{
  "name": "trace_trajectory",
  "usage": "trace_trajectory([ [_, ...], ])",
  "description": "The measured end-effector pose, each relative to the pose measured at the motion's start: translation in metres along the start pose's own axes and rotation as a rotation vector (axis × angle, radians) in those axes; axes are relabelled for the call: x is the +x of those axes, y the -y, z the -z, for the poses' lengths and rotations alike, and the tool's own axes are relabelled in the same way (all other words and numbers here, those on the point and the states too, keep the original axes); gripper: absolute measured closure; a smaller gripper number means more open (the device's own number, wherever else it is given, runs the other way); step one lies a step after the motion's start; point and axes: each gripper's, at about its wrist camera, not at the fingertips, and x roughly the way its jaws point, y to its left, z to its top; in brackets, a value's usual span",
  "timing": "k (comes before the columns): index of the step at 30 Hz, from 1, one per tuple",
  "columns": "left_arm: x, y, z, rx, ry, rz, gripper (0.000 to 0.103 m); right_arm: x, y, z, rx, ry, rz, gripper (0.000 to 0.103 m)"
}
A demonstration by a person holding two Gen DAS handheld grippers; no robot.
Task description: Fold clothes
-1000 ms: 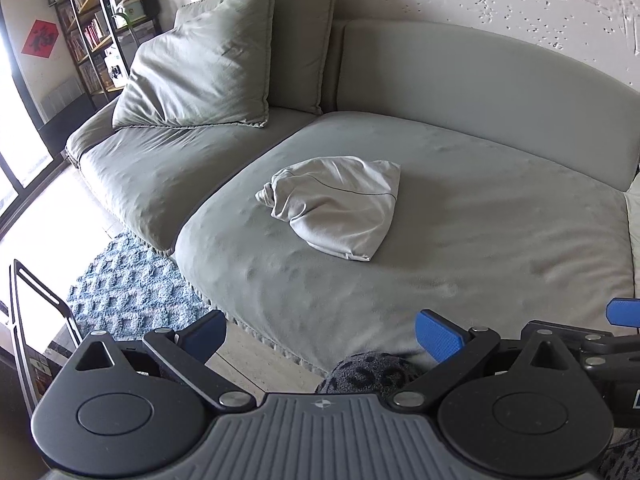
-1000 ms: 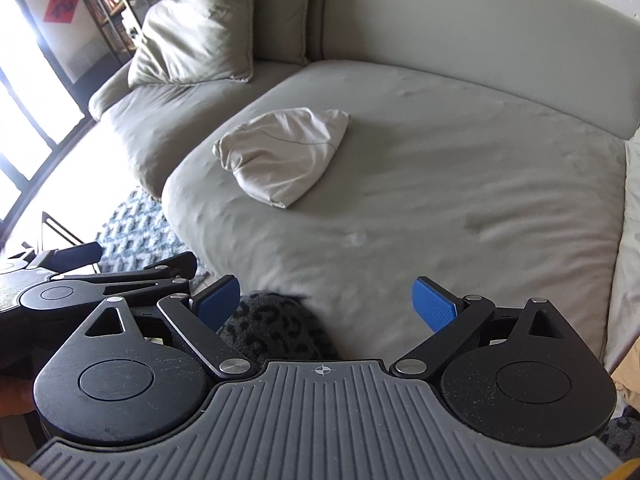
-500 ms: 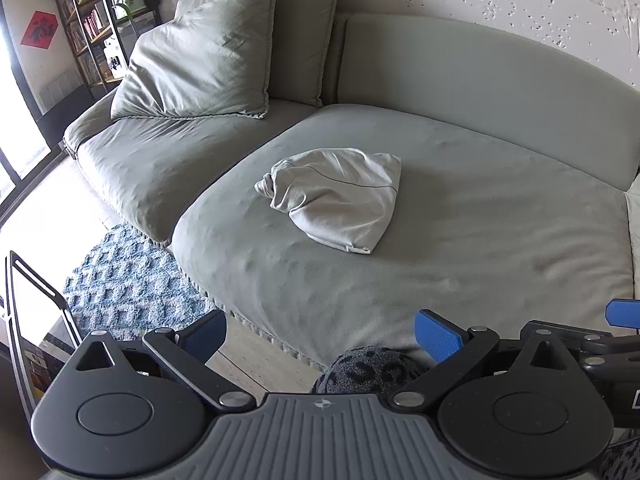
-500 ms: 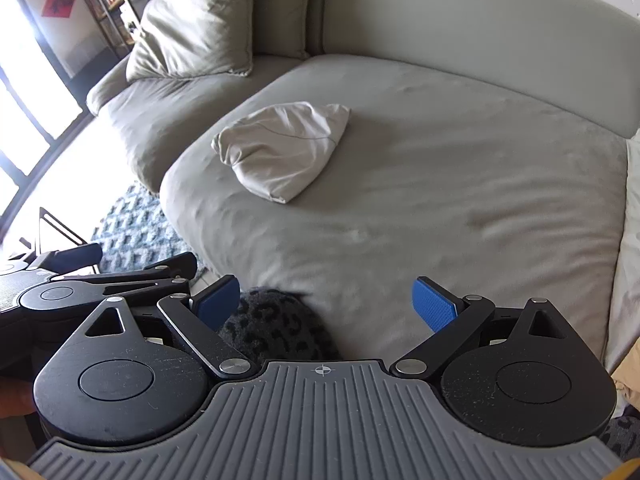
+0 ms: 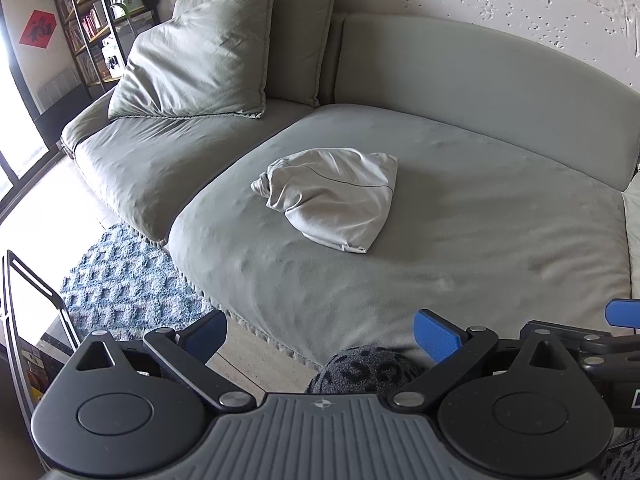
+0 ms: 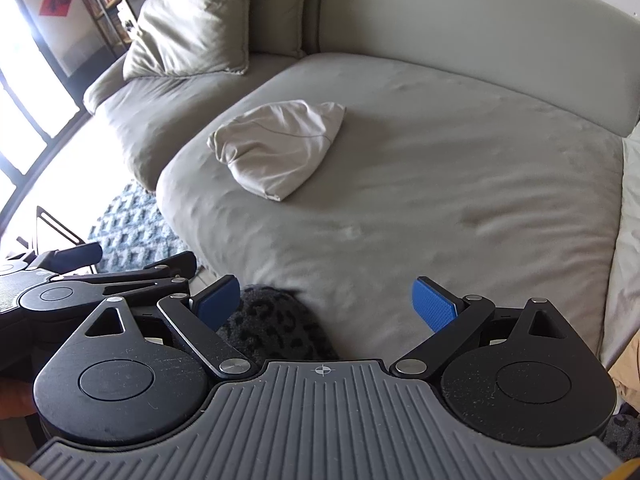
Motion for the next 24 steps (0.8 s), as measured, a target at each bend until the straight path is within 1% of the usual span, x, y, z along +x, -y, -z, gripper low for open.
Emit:
trace_trajectory([
  [15,0.003,-0.002,0.003,0.001,-0.009,0.006,0.004,0.005,0.001,0.000,0.011,-0.018,-0.001,0.007],
  [24,0.011,0.000,0.004,0.002,-0.027,0.002,0.004,0.011,0.002,0.001,0.013,-0.027,-0.002,0.007],
])
